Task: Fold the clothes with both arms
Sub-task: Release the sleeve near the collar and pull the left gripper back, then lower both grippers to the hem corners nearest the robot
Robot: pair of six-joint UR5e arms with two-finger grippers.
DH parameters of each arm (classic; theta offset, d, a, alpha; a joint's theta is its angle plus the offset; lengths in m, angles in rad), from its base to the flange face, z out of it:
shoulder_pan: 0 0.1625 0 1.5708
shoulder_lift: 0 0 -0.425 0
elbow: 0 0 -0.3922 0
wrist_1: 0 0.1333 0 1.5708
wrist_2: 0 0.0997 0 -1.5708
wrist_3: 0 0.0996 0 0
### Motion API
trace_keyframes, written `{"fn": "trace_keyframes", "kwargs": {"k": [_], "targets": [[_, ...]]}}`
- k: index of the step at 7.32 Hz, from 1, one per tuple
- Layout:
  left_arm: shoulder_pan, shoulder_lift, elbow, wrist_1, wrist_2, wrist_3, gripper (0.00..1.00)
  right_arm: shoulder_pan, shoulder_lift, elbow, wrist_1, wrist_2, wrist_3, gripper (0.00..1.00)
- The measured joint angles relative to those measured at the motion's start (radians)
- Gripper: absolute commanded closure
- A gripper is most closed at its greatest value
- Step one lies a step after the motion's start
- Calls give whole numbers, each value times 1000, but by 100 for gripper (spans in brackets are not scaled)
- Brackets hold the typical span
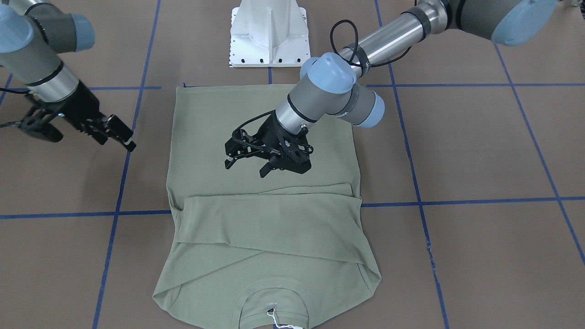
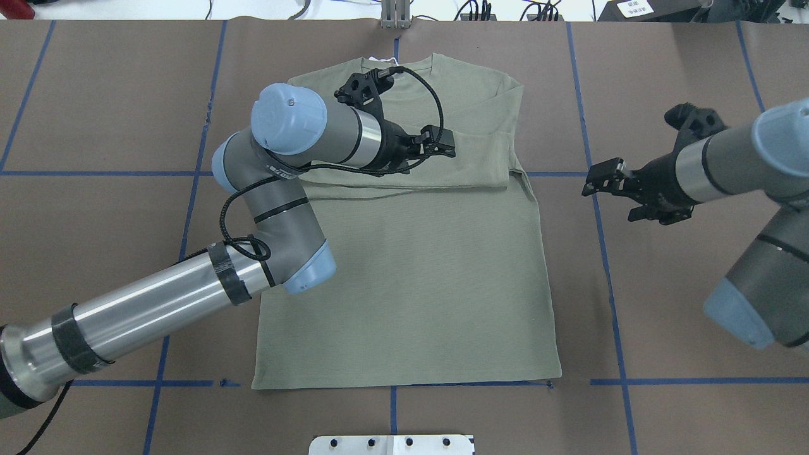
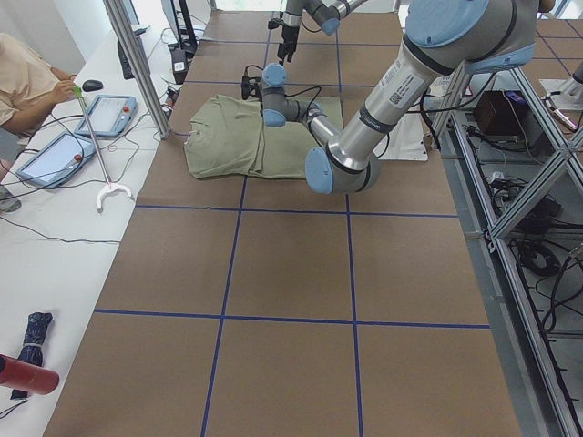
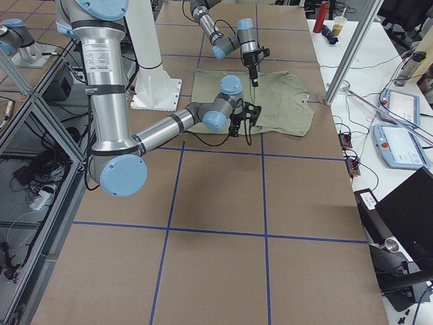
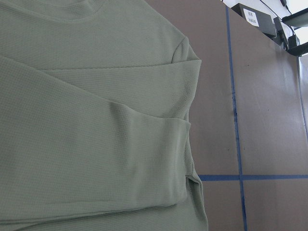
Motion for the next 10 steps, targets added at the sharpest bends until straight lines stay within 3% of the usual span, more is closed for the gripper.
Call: {"fn": "trace_keyframes", "kwargs": {"k": [2, 4, 6, 10], "targets": [[-13, 165, -225, 96, -25, 8, 1, -278, -73, 92, -2, -280, 198, 2], [-15, 267, -354, 118, -24, 8, 1, -489, -137, 139, -5, -478, 399, 21], [-15, 288, -384, 122, -10, 4, 1, -594, -172, 148, -7, -554, 544, 25], [-13, 293, -409, 132, 13, 2, 1, -640, -177, 149, -9, -566, 599, 32]]}}
